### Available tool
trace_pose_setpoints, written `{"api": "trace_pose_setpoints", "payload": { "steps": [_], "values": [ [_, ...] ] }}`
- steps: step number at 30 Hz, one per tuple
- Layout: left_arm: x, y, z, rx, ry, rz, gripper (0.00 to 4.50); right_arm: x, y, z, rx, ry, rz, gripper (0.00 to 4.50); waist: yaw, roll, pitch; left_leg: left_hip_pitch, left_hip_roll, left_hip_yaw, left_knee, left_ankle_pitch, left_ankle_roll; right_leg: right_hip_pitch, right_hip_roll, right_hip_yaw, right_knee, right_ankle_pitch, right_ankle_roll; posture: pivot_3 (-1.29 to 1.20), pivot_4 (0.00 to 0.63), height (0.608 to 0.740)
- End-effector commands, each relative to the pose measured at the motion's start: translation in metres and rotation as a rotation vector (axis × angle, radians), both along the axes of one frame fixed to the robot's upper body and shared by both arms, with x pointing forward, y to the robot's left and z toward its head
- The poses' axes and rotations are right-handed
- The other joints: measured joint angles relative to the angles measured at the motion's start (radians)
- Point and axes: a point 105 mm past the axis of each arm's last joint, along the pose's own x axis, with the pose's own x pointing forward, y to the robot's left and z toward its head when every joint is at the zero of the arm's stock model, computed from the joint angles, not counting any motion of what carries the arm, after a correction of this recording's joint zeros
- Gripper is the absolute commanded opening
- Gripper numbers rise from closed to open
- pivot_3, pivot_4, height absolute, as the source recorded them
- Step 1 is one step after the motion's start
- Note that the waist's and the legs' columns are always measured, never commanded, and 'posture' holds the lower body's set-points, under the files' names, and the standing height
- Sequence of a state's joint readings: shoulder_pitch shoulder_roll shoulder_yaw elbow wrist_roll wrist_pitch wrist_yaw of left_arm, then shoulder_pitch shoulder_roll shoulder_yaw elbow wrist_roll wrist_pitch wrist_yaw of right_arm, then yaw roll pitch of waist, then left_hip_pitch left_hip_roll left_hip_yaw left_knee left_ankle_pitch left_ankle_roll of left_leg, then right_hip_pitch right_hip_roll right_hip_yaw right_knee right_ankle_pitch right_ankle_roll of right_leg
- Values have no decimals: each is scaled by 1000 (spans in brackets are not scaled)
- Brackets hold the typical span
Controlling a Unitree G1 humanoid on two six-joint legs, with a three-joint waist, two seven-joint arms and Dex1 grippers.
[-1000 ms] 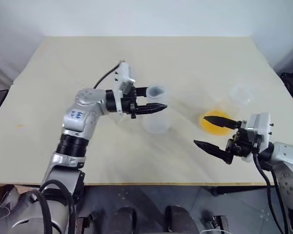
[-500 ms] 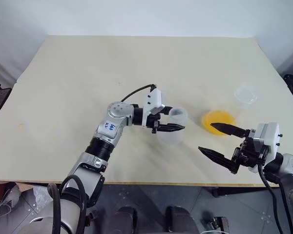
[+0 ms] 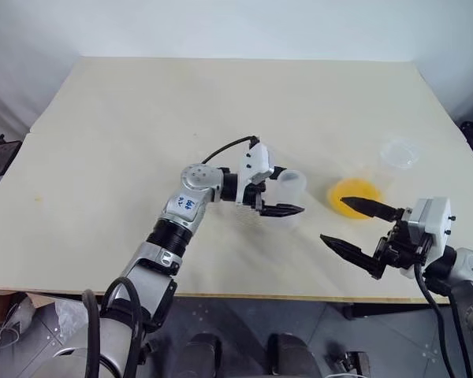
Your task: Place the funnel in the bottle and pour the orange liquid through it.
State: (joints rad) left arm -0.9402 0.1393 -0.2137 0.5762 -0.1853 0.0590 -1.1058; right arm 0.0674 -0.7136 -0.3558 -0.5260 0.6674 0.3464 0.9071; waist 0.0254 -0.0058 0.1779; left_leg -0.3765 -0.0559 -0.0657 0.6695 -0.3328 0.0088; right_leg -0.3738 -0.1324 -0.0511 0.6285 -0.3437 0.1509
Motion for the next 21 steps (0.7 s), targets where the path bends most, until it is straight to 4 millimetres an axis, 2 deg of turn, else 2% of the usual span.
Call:
{"api": "trace_pose_setpoints", "payload": {
  "steps": [1, 8, 15, 21],
  "values": [
    [-4, 1, 20, -28, -50, -19, 4470, -1, 1, 8, -10, -42, 16, 4500, 0, 0, 0, 0, 0, 0, 0, 0, 0, 0, 0, 0, 0, 0, 0, 0, 150, 740],
    [-23, 29, 30, -26, -9, -7, 4470, 3, -8, 12, -47, -40, 16, 4500, -3, 0, 0, 0, 3, 0, 0, 0, 0, 0, 0, 1, 0, 0, 0, 0, 150, 740],
    [-24, 66, 37, -11, -29, 99, 4470, 10, -14, 15, -80, -25, 49, 4500, -2, 0, 0, 0, 3, 0, 1, 0, 0, 0, 0, 1, 0, 0, 0, 0, 150, 740],
    [-16, 111, 70, -141, -12, 269, 4470, 19, -15, 18, -96, -26, 78, 4500, -3, 0, 0, 0, 4, -1, 1, 0, 0, 0, 0, 1, 0, 0, 0, 0, 150, 740]
  ]
}}
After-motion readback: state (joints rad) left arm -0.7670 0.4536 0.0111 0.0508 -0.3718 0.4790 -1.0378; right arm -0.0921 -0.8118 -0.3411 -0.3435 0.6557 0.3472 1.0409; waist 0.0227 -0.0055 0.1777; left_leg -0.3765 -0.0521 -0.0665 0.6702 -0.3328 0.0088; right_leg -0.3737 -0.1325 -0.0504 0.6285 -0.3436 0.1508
